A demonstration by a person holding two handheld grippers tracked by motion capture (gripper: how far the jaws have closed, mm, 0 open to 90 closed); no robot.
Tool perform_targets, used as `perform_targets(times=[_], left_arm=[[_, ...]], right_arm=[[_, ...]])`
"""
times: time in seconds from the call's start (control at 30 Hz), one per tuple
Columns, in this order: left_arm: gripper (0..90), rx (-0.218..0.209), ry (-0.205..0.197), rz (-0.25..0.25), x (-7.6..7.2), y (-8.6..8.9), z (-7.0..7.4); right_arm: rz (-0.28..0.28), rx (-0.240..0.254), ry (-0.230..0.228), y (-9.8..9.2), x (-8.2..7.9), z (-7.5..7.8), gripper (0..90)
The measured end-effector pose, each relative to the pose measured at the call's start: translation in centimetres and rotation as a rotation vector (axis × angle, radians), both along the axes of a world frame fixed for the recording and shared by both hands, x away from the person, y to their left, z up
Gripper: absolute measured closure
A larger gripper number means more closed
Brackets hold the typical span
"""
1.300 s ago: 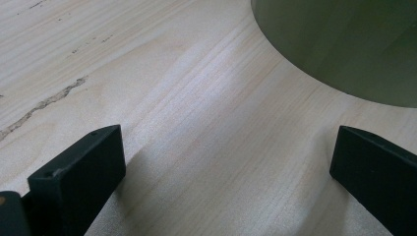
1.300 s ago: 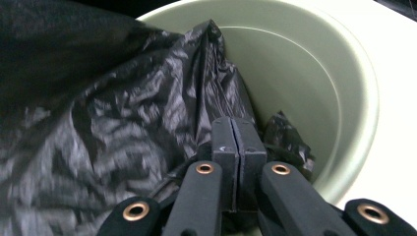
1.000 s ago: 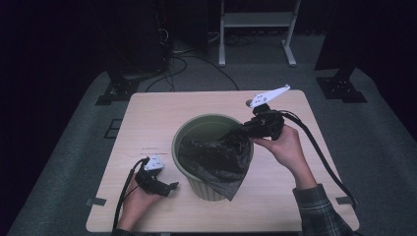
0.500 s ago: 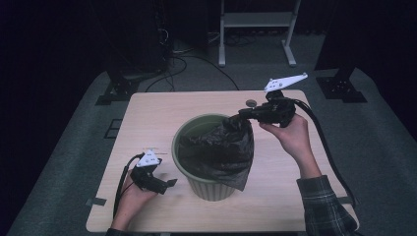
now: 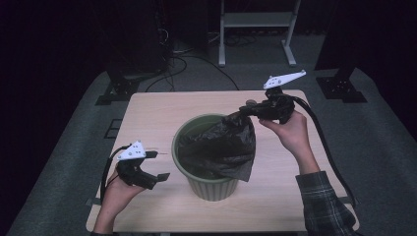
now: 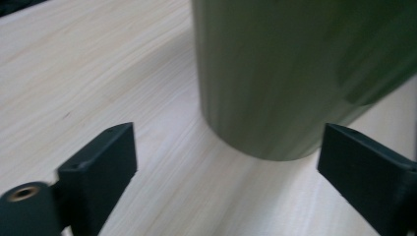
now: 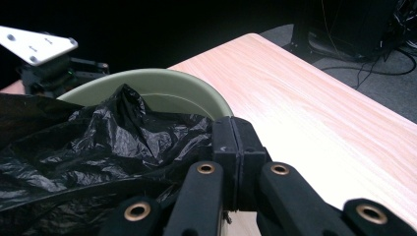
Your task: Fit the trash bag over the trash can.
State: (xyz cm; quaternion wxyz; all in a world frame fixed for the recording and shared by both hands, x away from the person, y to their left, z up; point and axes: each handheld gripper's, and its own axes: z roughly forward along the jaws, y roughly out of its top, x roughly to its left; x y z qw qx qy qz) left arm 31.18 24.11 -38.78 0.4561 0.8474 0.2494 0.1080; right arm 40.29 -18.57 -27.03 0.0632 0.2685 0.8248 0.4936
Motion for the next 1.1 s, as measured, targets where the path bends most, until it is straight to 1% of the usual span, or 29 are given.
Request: perform_targets(times=[0.17, 0.23, 0.33, 0.37, 0.4, 0.5, 0.57, 0.67, 0.8, 0.93, 1.1], left_arm=[[19.0, -0.035, -0.016, -0.057, -0.5, -0.1, 2.2], [21.3, -0.049, -0.029, -0.070, -0.7, -0.3, 2.9], [24.4, -0.062, -0.047, -0.088, -0.9, -0.9, 4.0], [27.3, -0.066, -0.052, -0.102, -0.9, -1.1, 4.4], [28.9, -0.072, -0.063, -0.114, -1.0, -1.3, 5.0], [33.2, -0.090, -0.074, -0.155, -1.0, -2.0, 6.2], [33.9, -0.086, -0.088, -0.176, -1.0, -2.7, 7.1], [35.0, -0.096, -0.103, -0.209, -1.1, -3.5, 8.3], [36.0, -0.093, -0.125, -0.254, -1.4, -4.7, 9.5], [36.3, -0.100, -0.139, -0.284, -1.5, -5.8, 10.3], [36.6, -0.100, -0.151, -0.331, -1.4, -7.9, 11.0]], right_arm=[[0.000, 0.000, 0.001, 0.0, 0.0, 0.0, 89.4], [-0.001, 0.000, 0.002, 0.1, 0.1, -0.1, 89.4], [0.000, -0.002, 0.004, 0.1, 0.1, -0.1, 89.4], [0.000, -0.005, 0.004, 0.1, 0.2, -0.1, 89.4], [0.000, -0.006, 0.005, 0.1, 0.2, -0.1, 89.4], [0.000, -0.007, 0.009, 0.1, 0.3, -0.2, 89.4], [0.000, -0.008, 0.009, 0.2, 0.4, -0.2, 89.4], [0.001, -0.012, 0.010, 0.4, 0.5, -0.2, 89.4], [0.007, -0.018, 0.008, 0.9, 0.6, -0.1, 89.4], [0.009, -0.018, 0.014, 1.3, 0.8, -0.2, 89.4], [0.013, -0.022, 0.017, 1.6, 1.1, -0.3, 89.4]])
